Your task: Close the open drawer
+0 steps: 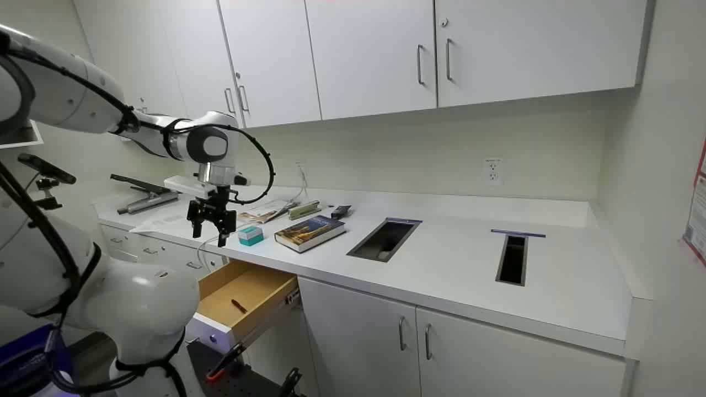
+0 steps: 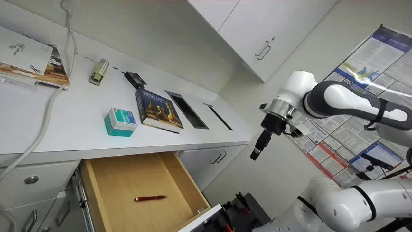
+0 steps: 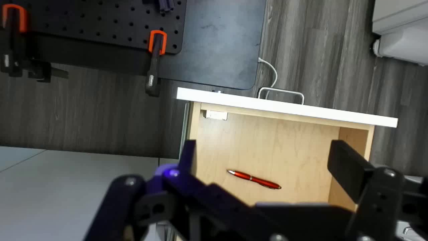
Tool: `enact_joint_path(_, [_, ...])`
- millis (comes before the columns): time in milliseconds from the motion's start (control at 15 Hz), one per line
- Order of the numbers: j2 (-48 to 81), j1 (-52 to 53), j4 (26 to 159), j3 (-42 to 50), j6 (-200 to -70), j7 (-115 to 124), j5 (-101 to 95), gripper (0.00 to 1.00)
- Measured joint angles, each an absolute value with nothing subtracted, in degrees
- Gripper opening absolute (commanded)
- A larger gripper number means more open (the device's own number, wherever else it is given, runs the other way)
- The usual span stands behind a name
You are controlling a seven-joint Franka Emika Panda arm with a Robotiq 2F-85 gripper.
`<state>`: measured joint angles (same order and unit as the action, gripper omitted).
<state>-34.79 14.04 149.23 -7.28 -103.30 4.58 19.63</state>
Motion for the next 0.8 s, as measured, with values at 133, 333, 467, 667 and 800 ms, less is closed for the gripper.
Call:
enact_joint_path(133, [-34.79,14.04,149.23,-7.28,-103.3,4.58,19.63,1.0])
enact_joint_path(333, [-34.79,14.04,149.23,-7.28,-103.3,4.58,19.63,1.0])
enact_joint_path(467, [-34.79,14.0,149.23,-7.29,-103.3,4.57,19.63,1.0])
enact_joint_path(667, [-34.41,14.67,149.06,-9.61,-103.63,2.38,19.63,1.0])
enact_joint_path(800, [-32.93,16.64,148.72,-13.5,-105.62,1.19,19.57,1.0])
